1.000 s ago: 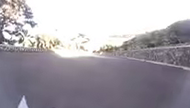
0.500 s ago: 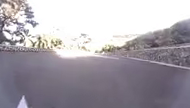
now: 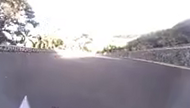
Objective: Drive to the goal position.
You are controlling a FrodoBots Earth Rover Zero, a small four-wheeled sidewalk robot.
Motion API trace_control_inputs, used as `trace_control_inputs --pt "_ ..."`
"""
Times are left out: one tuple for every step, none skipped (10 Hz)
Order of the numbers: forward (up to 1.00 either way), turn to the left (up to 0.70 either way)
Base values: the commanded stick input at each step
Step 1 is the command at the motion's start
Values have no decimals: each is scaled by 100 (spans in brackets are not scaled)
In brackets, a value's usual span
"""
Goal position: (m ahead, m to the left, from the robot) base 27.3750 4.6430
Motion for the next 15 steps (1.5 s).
trace_control_inputs --pt "85 -34" --pt "85 -34" --pt "85 -34" --pt "85 -34" --pt "85 -34" --pt "85 -32" --pt "85 -24" --pt "85 -15" --pt "85 0" --pt "85 0" --pt "85 0" --pt "85 0" --pt "85 0" --pt "85 0" --pt "85 0"
